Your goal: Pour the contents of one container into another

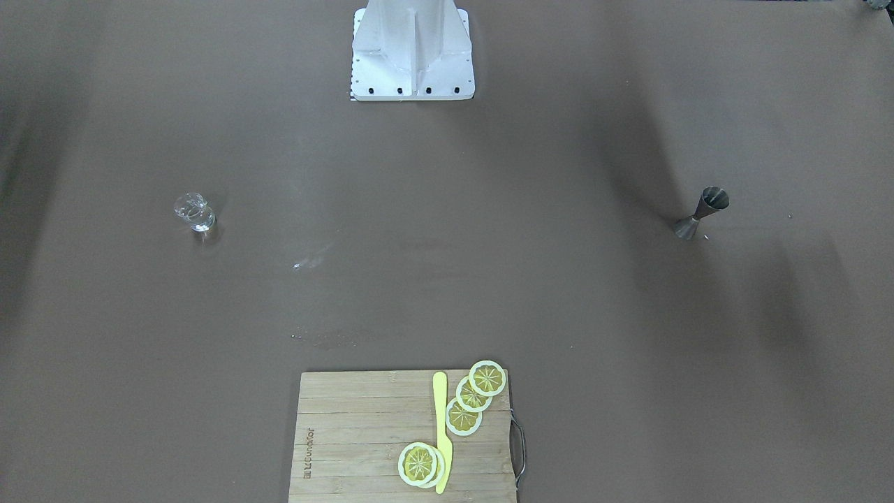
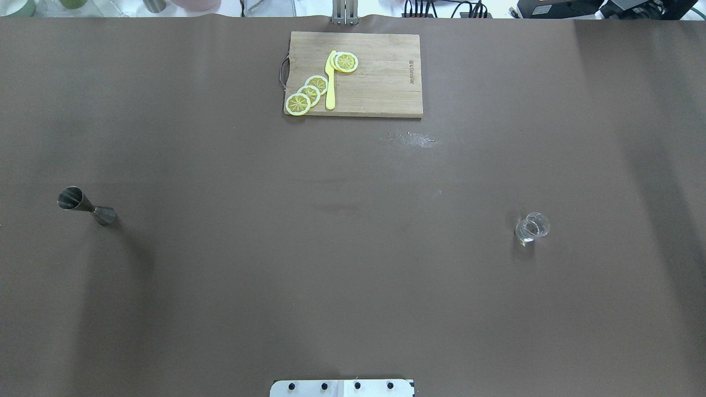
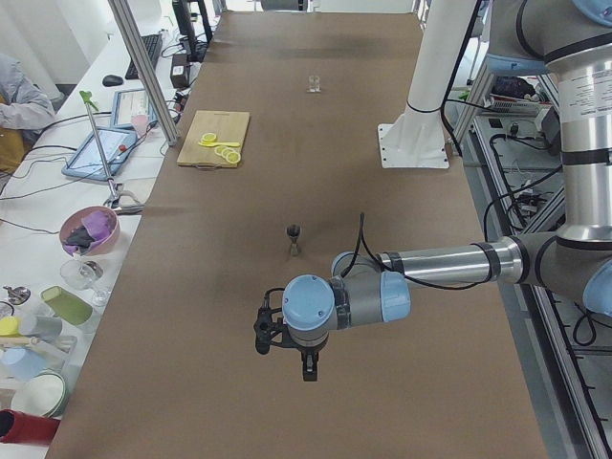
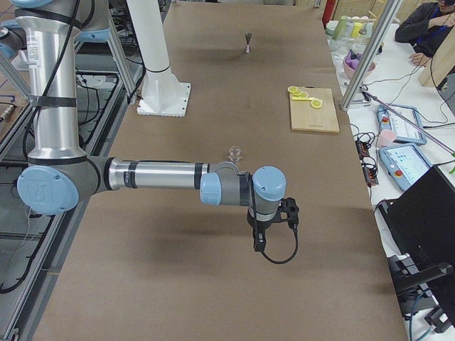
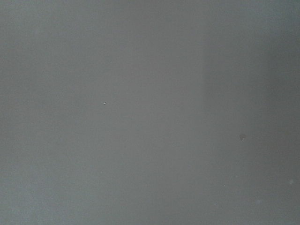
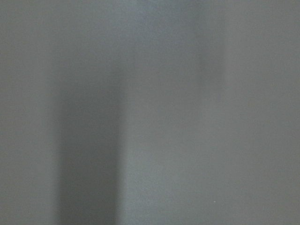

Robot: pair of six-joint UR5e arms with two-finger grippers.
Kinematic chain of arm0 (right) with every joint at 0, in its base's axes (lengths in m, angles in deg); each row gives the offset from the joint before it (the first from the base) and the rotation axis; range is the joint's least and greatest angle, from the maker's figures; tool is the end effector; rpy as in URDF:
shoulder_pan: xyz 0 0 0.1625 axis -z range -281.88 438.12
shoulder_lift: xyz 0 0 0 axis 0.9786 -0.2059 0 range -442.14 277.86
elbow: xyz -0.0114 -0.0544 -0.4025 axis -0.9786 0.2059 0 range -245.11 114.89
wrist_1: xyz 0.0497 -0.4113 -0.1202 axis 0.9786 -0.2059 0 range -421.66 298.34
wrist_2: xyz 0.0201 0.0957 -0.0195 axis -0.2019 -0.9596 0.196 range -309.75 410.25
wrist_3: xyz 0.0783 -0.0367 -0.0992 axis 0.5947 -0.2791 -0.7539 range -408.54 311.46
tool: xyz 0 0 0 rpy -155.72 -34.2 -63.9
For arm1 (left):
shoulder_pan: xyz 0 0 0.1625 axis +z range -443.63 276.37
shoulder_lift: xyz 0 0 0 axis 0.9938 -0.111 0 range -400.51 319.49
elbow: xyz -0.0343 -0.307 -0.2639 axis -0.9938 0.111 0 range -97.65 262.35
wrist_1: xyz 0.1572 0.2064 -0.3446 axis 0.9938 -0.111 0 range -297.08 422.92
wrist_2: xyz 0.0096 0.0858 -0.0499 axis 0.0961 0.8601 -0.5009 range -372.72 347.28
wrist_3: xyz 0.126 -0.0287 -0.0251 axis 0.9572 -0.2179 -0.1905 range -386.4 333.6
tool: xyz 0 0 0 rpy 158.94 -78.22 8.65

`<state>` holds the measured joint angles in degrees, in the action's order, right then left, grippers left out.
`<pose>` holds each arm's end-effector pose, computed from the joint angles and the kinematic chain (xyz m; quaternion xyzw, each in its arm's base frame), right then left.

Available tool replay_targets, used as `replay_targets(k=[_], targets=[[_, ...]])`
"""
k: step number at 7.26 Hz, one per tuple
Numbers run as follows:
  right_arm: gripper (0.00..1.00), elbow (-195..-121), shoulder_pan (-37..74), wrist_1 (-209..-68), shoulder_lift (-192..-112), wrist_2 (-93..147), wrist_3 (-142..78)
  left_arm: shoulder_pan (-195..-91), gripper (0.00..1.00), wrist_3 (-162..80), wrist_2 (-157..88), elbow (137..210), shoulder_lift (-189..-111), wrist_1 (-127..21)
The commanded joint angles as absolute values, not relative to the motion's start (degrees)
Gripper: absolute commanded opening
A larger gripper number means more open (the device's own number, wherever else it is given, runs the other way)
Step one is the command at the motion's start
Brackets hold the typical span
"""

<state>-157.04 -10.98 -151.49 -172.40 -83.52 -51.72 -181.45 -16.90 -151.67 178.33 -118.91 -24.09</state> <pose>0.0343 -0.5116 0.6486 0.0223 -0.3723 -0.0391 0.9270 -0.0899 -0.4038 0.7011 -0.0053 0.4187 -0.0179 0.9079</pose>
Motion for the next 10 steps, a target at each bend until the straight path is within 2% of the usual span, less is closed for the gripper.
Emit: replay_targets(k=[1, 2, 5, 10], targets=[[1.0, -156.8, -9.1, -141.4, -171.6, -85.4, -51.5, -181.4, 0.98, -16.9, -151.7, 178.3, -118.9, -24.1], [1.0, -156.5, -6.5, -134.1, -171.6, -84.8, -51.4, -181.4, 0.98, -16.9, -151.7, 178.3, -118.9, -24.1], [1.0, -157.6, -6.1, -130.4, -170.7, -86.8, -51.4, -181.4, 0.98, -16.9, -151.7, 178.3, -118.9, -24.1], [1.0, -156.8, -0.5, -111.9, -170.3, -90.6, -51.6, -181.4, 0.98, -16.9, -151.7, 178.3, -118.9, -24.1]])
